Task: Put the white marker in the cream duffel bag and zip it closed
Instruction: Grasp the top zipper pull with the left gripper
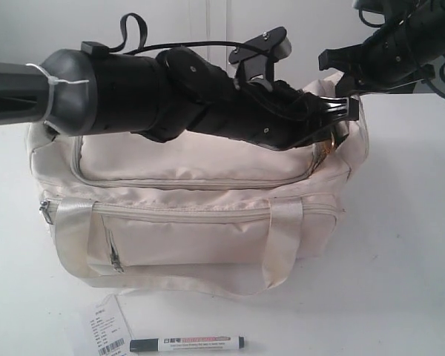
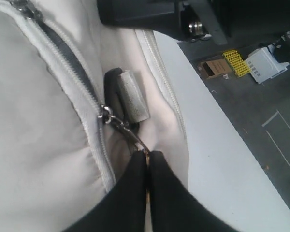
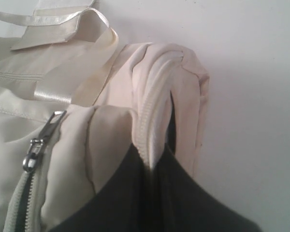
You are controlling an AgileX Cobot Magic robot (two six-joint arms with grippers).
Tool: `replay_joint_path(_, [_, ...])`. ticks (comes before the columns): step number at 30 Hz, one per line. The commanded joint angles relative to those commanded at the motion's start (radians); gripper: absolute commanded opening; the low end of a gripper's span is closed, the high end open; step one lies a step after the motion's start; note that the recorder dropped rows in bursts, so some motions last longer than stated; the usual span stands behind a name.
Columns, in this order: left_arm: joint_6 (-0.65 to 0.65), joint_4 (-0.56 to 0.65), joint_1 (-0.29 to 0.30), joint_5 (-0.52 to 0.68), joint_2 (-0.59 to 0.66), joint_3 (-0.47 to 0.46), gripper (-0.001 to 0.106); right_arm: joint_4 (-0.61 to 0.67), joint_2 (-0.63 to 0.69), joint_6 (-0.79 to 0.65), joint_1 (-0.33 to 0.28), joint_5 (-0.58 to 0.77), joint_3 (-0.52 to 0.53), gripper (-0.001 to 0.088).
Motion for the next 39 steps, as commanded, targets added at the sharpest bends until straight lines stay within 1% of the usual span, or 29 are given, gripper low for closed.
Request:
replay_joint_path(4, [0.000,0.007,0.028,0.086,-0.002,0.000,0.000,0.000,0.000,0.000,0.000,0.000,0.000,0.0000])
replay_joint_path(6, [0.000,0.012,0.032,0.112,-0.002,0.000,0.000,0.000,0.000,0.000,0.000,0.000,0.000,0.0000])
replay_joint_path(16, [0.000,0.019,0.032,0.117,-0.004,0.000,0.000,0.000,0.000,0.000,0.000,-0.002,0.000,0.0000])
replay_joint_path(22, [-0.015,0.019,0.032,0.146,-0.004,0.000,0.000,0.000,0.000,0.000,0.000,-0.002,0.000,0.0000])
replay_joint_path(26, [-0.061,0.019,0.032,0.146,-0.004,0.000,0.000,0.000,0.000,0.000,0.000,0.000,0.000,0.0000])
replay_joint_path(30, [-0.064,0.019,0.032,0.148,-0.004,0.000,0.000,0.000,0.000,0.000,0.000,-0.002,0.000,0.0000])
replay_joint_path(39, [-0.071,0.019,0.032,0.193,-0.004,0.000,0.000,0.000,0.000,0.000,0.000,0.003,0.000,0.0000])
